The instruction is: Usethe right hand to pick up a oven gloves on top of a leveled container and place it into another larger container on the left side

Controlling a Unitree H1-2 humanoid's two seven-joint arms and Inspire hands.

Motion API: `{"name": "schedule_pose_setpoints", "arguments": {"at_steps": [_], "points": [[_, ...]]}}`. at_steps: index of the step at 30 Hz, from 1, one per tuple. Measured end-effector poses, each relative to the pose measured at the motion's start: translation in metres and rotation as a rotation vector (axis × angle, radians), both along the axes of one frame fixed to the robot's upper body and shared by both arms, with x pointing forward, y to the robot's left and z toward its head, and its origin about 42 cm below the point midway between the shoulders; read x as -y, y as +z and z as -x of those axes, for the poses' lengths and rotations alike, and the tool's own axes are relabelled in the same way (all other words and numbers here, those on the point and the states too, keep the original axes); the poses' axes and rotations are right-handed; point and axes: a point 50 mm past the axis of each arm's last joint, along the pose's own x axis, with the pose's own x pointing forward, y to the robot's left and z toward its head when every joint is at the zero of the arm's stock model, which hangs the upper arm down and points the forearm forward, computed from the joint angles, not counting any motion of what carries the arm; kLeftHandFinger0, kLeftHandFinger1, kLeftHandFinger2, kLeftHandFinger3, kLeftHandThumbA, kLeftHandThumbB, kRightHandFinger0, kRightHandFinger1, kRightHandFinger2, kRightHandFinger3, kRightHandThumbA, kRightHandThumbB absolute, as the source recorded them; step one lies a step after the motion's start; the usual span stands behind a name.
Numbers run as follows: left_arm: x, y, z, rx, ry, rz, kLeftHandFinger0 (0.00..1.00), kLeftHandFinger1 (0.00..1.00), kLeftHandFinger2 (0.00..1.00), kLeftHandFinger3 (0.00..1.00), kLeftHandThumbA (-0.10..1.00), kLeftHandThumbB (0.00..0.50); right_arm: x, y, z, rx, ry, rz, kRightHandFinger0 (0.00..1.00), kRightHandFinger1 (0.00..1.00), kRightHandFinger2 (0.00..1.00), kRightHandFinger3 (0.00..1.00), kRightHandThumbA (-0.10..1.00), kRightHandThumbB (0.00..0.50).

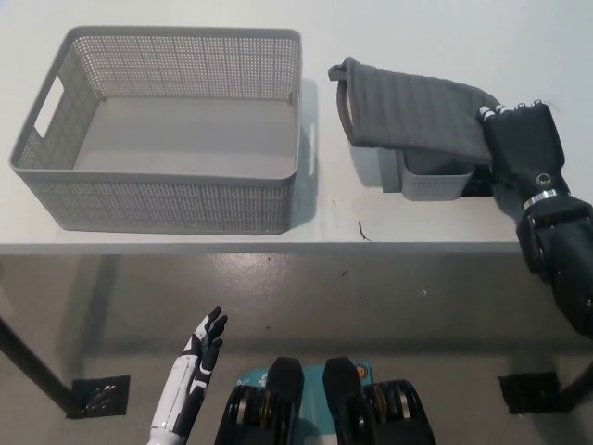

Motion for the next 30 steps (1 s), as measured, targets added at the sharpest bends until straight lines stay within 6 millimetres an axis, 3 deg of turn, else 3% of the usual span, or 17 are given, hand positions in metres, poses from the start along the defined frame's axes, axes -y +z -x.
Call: {"name": "schedule_pose_setpoints", "arguments": {"at_steps": [1, 2, 3, 5, 7, 10, 11, 15, 16, 18, 20, 23, 24, 25, 26, 30], "points": [[0.000, 0.000, 0.000, 0.000, 0.000, 0.000, 1.00, 1.00, 1.00, 1.00, 1.00, 0.121, 0.000, 0.002, 0.000, 0.016, 0.010, -0.019, 0.00, 0.16, 0.57, 0.12, -0.10, 0.159], [0.000, 0.000, 0.000, 0.000, 0.000, 0.000, 1.00, 1.00, 1.00, 1.00, 1.00, 0.122, 0.001, 0.005, 0.000, 0.034, 0.019, -0.038, 0.00, 0.31, 0.76, 0.17, -0.10, 0.134], [0.000, 0.000, 0.000, 0.000, 0.000, 0.000, 1.00, 1.00, 1.00, 1.00, 1.00, 0.120, 0.000, 0.008, 0.000, 0.053, 0.030, -0.053, 0.00, 0.34, 0.78, 0.17, -0.10, 0.146], [0.000, 0.000, 0.000, 0.001, 0.001, 0.000, 1.00, 1.00, 1.00, 1.00, 1.00, 0.118, -0.003, 0.019, 0.000, 0.103, 0.064, -0.093, 0.00, 0.37, 0.81, 0.30, -0.10, 0.158], [0.001, 0.000, 0.000, 0.002, 0.003, 0.000, 1.00, 1.00, 1.00, 1.00, 1.00, 0.120, -0.009, 0.034, 0.000, 0.159, 0.104, -0.132, 0.00, 0.37, 0.78, 0.60, -0.10, 0.173], [0.002, 0.000, 0.001, 0.002, 0.001, 0.000, 1.00, 1.00, 1.00, 1.00, 1.00, 0.127, -0.018, 0.057, 0.002, 0.235, 0.155, -0.171, 0.00, 0.35, 0.79, 0.82, -0.10, 0.181], [0.002, 0.000, 0.001, 0.002, 0.001, 0.000, 1.00, 1.00, 1.00, 1.00, 1.00, 0.129, -0.019, 0.062, 0.002, 0.249, 0.164, -0.177, 0.00, 0.31, 0.74, 0.77, -0.10, 0.227], [0.002, 0.000, 0.001, 0.003, 0.009, 0.000, 1.00, 1.00, 1.00, 1.00, 1.00, 0.120, -0.029, 0.097, 0.009, 0.356, 0.230, -0.207, 0.00, 0.29, 0.69, 0.63, -0.10, 0.240], [0.002, 0.000, 0.001, 0.004, 0.010, -0.001, 1.00, 1.00, 1.00, 1.00, 1.00, 0.119, -0.032, 0.105, 0.010, 0.377, 0.242, -0.212, 0.00, 0.30, 0.72, 0.65, -0.10, 0.185], [0.001, 0.000, 0.001, 0.005, 0.013, -0.002, 1.00, 1.00, 1.00, 1.00, 1.00, 0.115, -0.036, 0.120, 0.010, 0.407, 0.256, -0.217, 0.00, 0.35, 0.77, 0.76, -0.10, 0.175], [0.001, 0.000, 0.001, 0.006, 0.015, -0.002, 1.00, 1.00, 1.00, 1.00, 1.00, 0.117, -0.040, 0.136, 0.010, 0.432, 0.263, -0.222, 0.00, 0.36, 0.77, 0.78, -0.10, 0.164], [0.001, 0.000, 0.001, 0.007, 0.017, -0.003, 1.00, 1.00, 1.00, 1.00, 1.00, 0.125, -0.048, 0.160, 0.008, 0.460, 0.275, -0.227, 0.00, 0.36, 0.77, 0.79, -0.10, 0.180], [0.000, 0.000, 0.001, 0.007, 0.017, -0.004, 1.00, 1.00, 1.00, 1.00, 1.00, 0.123, -0.052, 0.166, 0.007, 0.462, 0.277, -0.227, 0.00, 0.34, 0.76, 0.75, -0.10, 0.221], [0.000, 0.000, 0.001, 0.007, 0.017, -0.005, 1.00, 1.00, 1.00, 1.00, 1.00, 0.123, -0.054, 0.169, 0.007, 0.463, 0.279, -0.226, 0.00, 0.33, 0.75, 0.74, -0.10, 0.217], [0.000, 0.000, 0.001, 0.007, 0.017, -0.007, 1.00, 1.00, 1.00, 1.00, 1.00, 0.130, -0.060, 0.176, 0.005, 0.464, 0.285, -0.226, 0.00, 0.29, 0.72, 0.71, -0.10, 0.246], [0.000, 0.000, 0.001, 0.008, 0.017, -0.015, 1.00, 1.00, 1.00, 1.00, 1.00, 0.123, -0.081, 0.184, -0.005, 0.446, 0.300, -0.227, 0.00, 0.28, 0.75, 0.75, -0.10, 0.245]]}}
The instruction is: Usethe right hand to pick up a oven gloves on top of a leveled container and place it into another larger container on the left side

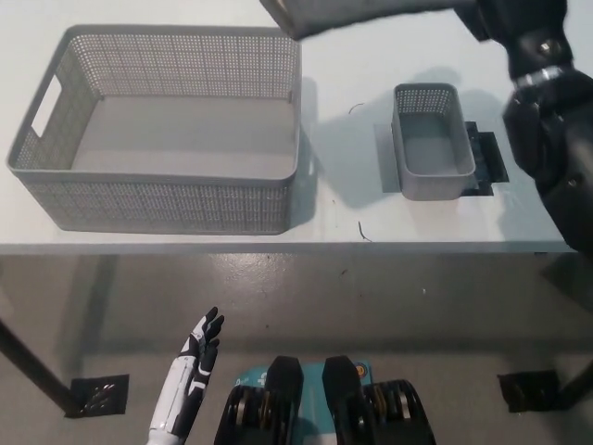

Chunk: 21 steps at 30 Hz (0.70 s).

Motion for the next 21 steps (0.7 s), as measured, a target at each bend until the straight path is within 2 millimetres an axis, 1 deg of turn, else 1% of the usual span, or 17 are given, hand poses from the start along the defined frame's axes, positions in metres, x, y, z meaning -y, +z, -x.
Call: {"name": "schedule_pose_setpoints", "arguments": {"at_steps": [2, 3, 4, 5, 6, 8, 9, 10, 12, 13, 15, 16, 17, 18, 19, 20, 21], "points": [[0.000, 0.000, 0.000, 0.001, 0.000, -0.002, 1.00, 1.00, 1.00, 1.00, 1.00, 0.121, -0.012, -0.003, -0.006, -0.027, 0.001, 0.004, 0.00, 0.28, 0.74, 0.73, -0.10, 0.274], [0.000, 0.000, 0.000, 0.001, 0.000, -0.002, 1.00, 1.00, 1.00, 1.00, 1.00, 0.124, -0.018, -0.006, -0.009, -0.044, 0.002, 0.005, 0.00, 0.28, 0.75, 0.74, -0.10, 0.276], [0.000, 0.000, 0.000, 0.001, 0.000, -0.004, 1.00, 1.00, 1.00, 1.00, 1.00, 0.126, -0.028, -0.009, -0.013, -0.069, 0.003, 0.007, 0.00, 0.29, 0.76, 0.74, -0.10, 0.260], [0.000, 0.000, 0.000, 0.002, 0.000, -0.004, 1.00, 1.00, 1.00, 1.00, 1.00, 0.133, -0.033, -0.014, -0.016, -0.091, -0.001, 0.011, 0.00, 0.28, 0.75, 0.75, -0.10, 0.242], [0.001, 0.000, 0.000, 0.003, 0.000, -0.005, 1.00, 1.00, 1.00, 1.00, 1.00, 0.133, -0.039, -0.017, -0.019, -0.109, 0.000, 0.014, 0.00, 0.28, 0.75, 0.75, -0.10, 0.241], [0.001, 0.000, 0.000, 0.003, -0.002, -0.008, 1.00, 1.00, 1.00, 1.00, 1.00, 0.129, -0.054, -0.025, -0.024, -0.152, 0.000, 0.027, 0.00, 0.24, 0.71, 0.75, -0.10, 0.246], [0.001, 0.000, 0.000, 0.004, -0.003, -0.011, 1.00, 1.00, 1.00, 1.00, 1.00, 0.135, -0.065, -0.030, -0.027, -0.180, 0.000, 0.037, 0.00, 0.21, 0.70, 0.72, -0.10, 0.229], [0.000, 0.001, 0.000, 0.004, -0.003, -0.012, 1.00, 1.00, 1.00, 1.00, 1.00, 0.133, -0.071, -0.032, -0.028, -0.193, 0.001, 0.041, 0.00, 0.19, 0.68, 0.67, -0.10, 0.233], [0.000, 0.001, 0.000, 0.005, -0.004, -0.015, 1.00, 1.00, 1.00, 1.00, 1.00, 0.116, -0.090, -0.037, -0.029, -0.230, 0.006, 0.053, 0.00, 0.08, 0.55, 0.42, -0.10, 0.267], [0.000, 0.001, 0.000, 0.005, -0.005, -0.017, 1.00, 1.00, 1.00, 1.00, 1.00, 0.115, -0.103, -0.039, -0.029, -0.247, 0.014, 0.059, 0.00, 0.06, 0.52, 0.37, -0.10, 0.270], [0.000, 0.001, 0.000, 0.005, -0.007, -0.017, 1.00, 1.00, 1.00, 1.00, 1.00, 0.126, -0.116, -0.042, -0.028, -0.271, 0.022, 0.057, 0.00, 0.05, 0.51, 0.35, -0.10, 0.269], [0.001, 0.001, 0.000, 0.006, -0.008, -0.018, 1.00, 1.00, 1.00, 1.00, 1.00, 0.120, -0.124, -0.043, -0.027, -0.285, 0.029, 0.049, 0.00, 0.04, 0.51, 0.36, -0.10, 0.274], [0.001, 0.001, 0.000, 0.006, -0.009, -0.019, 1.00, 1.00, 1.00, 1.00, 1.00, 0.121, -0.132, -0.044, -0.026, -0.297, 0.037, 0.043, 0.00, 0.02, 0.49, 0.31, -0.10, 0.275], [0.001, 0.001, 0.000, 0.006, -0.010, -0.021, 1.00, 1.00, 1.00, 1.00, 1.00, 0.111, -0.140, -0.044, -0.025, -0.308, 0.043, 0.038, 0.00, 0.03, 0.50, 0.33, -0.10, 0.286], [0.001, 0.001, 0.000, 0.007, -0.010, -0.023, 1.00, 1.00, 1.00, 1.00, 1.00, 0.113, -0.149, -0.043, -0.023, -0.316, 0.053, 0.033, 0.00, 0.02, 0.50, 0.35, -0.10, 0.285], [0.001, 0.001, 0.000, 0.008, -0.010, -0.025, 1.00, 1.00, 1.00, 1.00, 1.00, 0.114, -0.156, -0.043, -0.022, -0.326, 0.056, 0.030, 0.00, 0.04, 0.52, 0.39, -0.10, 0.296], [0.002, 0.001, 0.000, 0.009, -0.010, -0.026, 1.00, 1.00, 1.00, 1.00, 1.00, 0.114, -0.164, -0.042, -0.021, -0.338, 0.062, 0.024, 0.00, 0.02, 0.48, 0.40, -0.10, 0.312]]}}
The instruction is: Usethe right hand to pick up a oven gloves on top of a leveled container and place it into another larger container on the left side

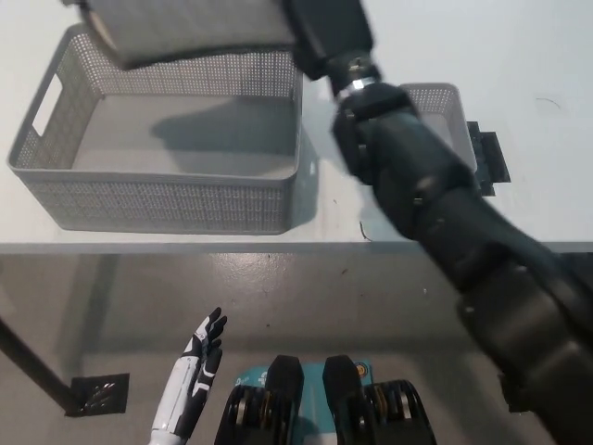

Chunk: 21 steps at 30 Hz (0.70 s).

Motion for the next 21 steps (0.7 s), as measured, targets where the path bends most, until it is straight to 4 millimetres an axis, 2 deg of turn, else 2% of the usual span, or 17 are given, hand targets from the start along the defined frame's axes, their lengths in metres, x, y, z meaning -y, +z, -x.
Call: {"name": "schedule_pose_setpoints", "arguments": {"at_steps": [2, 3, 4, 5, 6, 7, 8, 9, 11, 14, 16, 17, 19, 20, 21], "points": [[0.000, 0.001, 0.000, 0.004, 0.002, -0.002, 1.00, 1.00, 1.00, 1.00, 1.00, 0.110, -0.014, 0.003, 0.003, -0.015, 0.010, -0.012, 0.00, 0.00, 0.40, 0.40, -0.10, 0.323], [0.000, 0.001, 0.000, 0.006, 0.003, -0.003, 1.00, 1.00, 1.00, 1.00, 1.00, 0.105, -0.020, 0.005, 0.005, -0.018, 0.014, -0.016, 0.00, 0.00, 0.34, 0.42, -0.10, 0.306], [0.000, 0.002, 0.000, 0.008, 0.003, -0.004, 1.00, 1.00, 1.00, 1.00, 1.00, 0.107, -0.027, 0.006, 0.007, -0.027, 0.017, -0.026, 0.15, 0.23, 0.66, 0.84, 0.06, 0.246], [0.000, 0.002, 0.000, 0.009, 0.003, -0.006, 1.00, 1.00, 1.00, 1.00, 1.00, 0.107, -0.032, 0.008, 0.008, -0.036, 0.021, -0.038, 0.41, 0.62, 1.00, 1.00, 0.24, 0.244], [0.000, 0.002, 0.000, 0.009, 0.002, -0.008, 1.00, 1.00, 1.00, 1.00, 1.00, 0.099, -0.037, 0.009, 0.009, -0.053, 0.023, -0.048, 0.64, 0.85, 1.00, 1.00, 0.32, 0.286], [0.000, 0.002, 0.000, 0.010, 0.001, -0.010, 1.00, 1.00, 1.00, 1.00, 1.00, 0.097, -0.041, 0.010, 0.011, -0.072, 0.025, -0.057, 0.90, 1.00, 1.00, 1.00, 0.37, 0.298], [-0.001, 0.002, 0.000, 0.010, 0.000, -0.014, 1.00, 1.00, 1.00, 1.00, 1.00, 0.096, -0.046, 0.011, 0.012, -0.106, 0.025, -0.075, 0.97, 1.00, 1.00, 1.00, 0.38, 0.294], [-0.001, 0.002, 0.000, 0.010, -0.001, -0.016, 1.00, 1.00, 1.00, 1.00, 1.00, 0.096, -0.047, 0.012, 0.012, -0.119, 0.026, -0.084, 1.00, 1.00, 1.00, 1.00, 0.41, 0.291], [-0.002, 0.002, 0.000, 0.011, -0.002, -0.022, 1.00, 1.00, 1.00, 1.00, 1.00, 0.103, -0.051, 0.016, 0.012, -0.163, 0.032, -0.114, 1.00, 1.00, 1.00, 1.00, 0.41, 0.260], [-0.003, 0.002, 0.000, 0.011, -0.002, -0.025, 1.00, 1.00, 1.00, 1.00, 1.00, 0.092, -0.052, 0.023, 0.010, -0.219, 0.042, -0.157, 1.00, 1.00, 1.00, 1.00, 0.43, 0.245], [-0.003, 0.002, 0.000, 0.011, -0.002, -0.025, 1.00, 1.00, 1.00, 1.00, 1.00, 0.104, -0.051, 0.028, 0.009, -0.267, 0.057, -0.199, 1.00, 1.00, 1.00, 1.00, 0.41, 0.236], [-0.003, 0.002, 0.000, 0.011, -0.002, -0.024, 1.00, 1.00, 1.00, 1.00, 1.00, 0.088, -0.049, 0.030, 0.008, -0.290, 0.064, -0.221, 1.00, 1.00, 1.00, 1.00, 0.35, 0.242], [-0.003, 0.002, 0.000, 0.010, -0.002, -0.024, 1.00, 1.00, 1.00, 1.00, 1.00, 0.096, -0.046, 0.036, 0.006, -0.339, 0.084, -0.280, 1.00, 1.00, 1.00, 1.00, 0.32, 0.245], [-0.003, 0.001, 0.000, 0.010, -0.002, -0.025, 1.00, 1.00, 1.00, 1.00, 1.00, 0.096, -0.043, 0.039, 0.005, -0.357, 0.093, -0.312, 1.00, 1.00, 1.00, 1.00, 0.38, 0.270], [-0.003, 0.001, 0.000, 0.010, -0.002, -0.025, 1.00, 1.00, 1.00, 1.00, 1.00, 0.091, -0.041, 0.042, 0.004, -0.378, 0.107, -0.348, 1.00, 1.00, 1.00, 1.00, 0.51, 0.297]]}}
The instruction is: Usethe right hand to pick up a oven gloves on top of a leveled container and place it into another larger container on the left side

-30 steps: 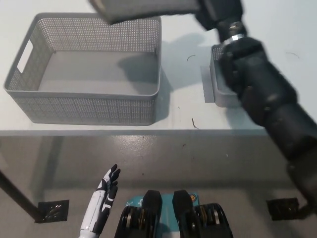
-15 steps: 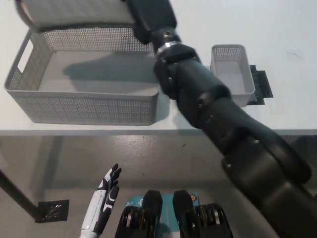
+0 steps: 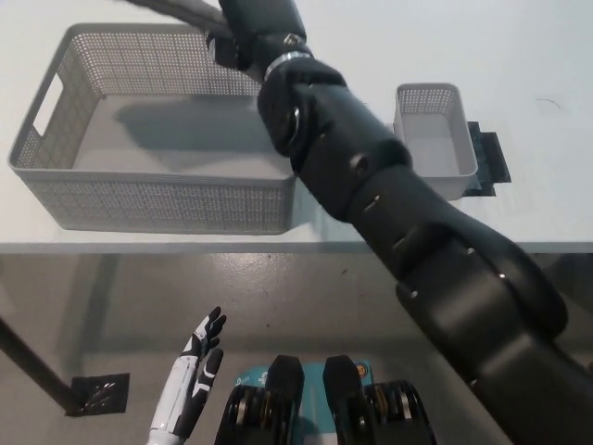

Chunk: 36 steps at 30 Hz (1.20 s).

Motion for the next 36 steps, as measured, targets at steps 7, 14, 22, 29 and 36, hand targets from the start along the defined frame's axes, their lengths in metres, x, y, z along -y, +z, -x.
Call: {"name": "schedule_pose_setpoints", "arguments": {"at_steps": [7, 14, 22, 29, 36], "points": [[0.000, -0.001, 0.000, -0.004, 0.000, -0.002, 1.00, 1.00, 1.00, 1.00, 1.00, 0.098, 0.022, 0.028, -0.002, -0.059, 0.067, -0.268, 1.00, 1.00, 1.00, 1.00, 1.00, 0.424], [0.000, -0.003, 0.001, -0.013, 0.000, -0.005, 1.00, 1.00, 1.00, 1.00, 1.00, 0.098, 0.050, 0.054, 0.002, -0.054, 0.129, -0.519, 1.00, 1.00, 1.00, 1.00, 1.00, 0.500], [0.000, -0.004, 0.001, -0.015, -0.001, -0.006, 1.00, 1.00, 1.00, 1.00, 1.00, 0.096, 0.096, 0.095, 0.011, -0.020, 0.196, -0.738, 1.00, 1.00, 1.00, 1.00, 1.00, 0.492], [0.000, -0.004, 0.001, -0.015, -0.002, -0.006, 1.00, 1.00, 1.00, 1.00, 1.00, 0.078, 0.147, 0.143, 0.034, 0.086, 0.297, -0.858, 1.00, 1.00, 1.00, 1.00, 1.00, 0.486], [0.000, -0.004, 0.001, -0.015, -0.002, -0.007, 1.00, 1.00, 1.00, 1.00, 1.00, 0.099, 0.204, 0.161, 0.069, 0.229, 0.348, -0.886, 1.00, 1.00, 1.00, 1.00, 1.00, 0.430]]}}
